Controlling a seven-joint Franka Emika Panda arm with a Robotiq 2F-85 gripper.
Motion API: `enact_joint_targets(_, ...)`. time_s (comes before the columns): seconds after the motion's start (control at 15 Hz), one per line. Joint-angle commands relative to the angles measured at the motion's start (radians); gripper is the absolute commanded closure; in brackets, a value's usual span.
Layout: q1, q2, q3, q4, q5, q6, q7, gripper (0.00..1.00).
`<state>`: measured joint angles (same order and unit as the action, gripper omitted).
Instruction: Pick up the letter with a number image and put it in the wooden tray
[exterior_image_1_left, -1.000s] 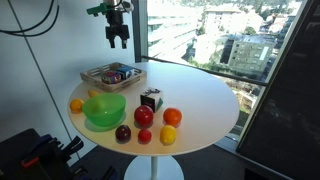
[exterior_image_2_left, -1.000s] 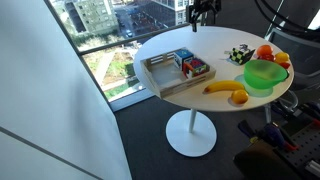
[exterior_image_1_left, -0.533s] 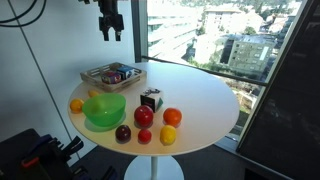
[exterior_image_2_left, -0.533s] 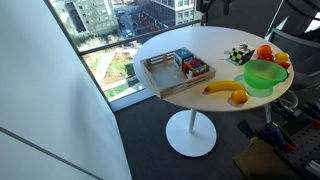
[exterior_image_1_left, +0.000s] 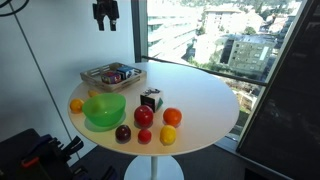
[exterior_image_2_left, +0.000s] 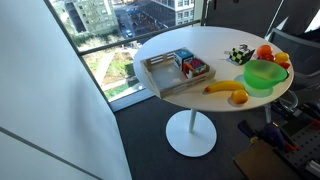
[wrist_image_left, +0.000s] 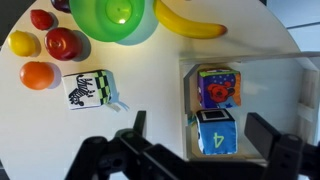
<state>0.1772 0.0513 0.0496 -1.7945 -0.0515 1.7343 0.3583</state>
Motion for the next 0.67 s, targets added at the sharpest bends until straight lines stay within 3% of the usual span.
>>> enact_joint_targets(0.0,-0.026,-0.078,0.02,-0.061,0.017,0.028,-0.017,0.0)
enact_joint_targets(0.6,-0.038,-0.19,0.028,-0.173,0.026,0.08,-0.076,0.0)
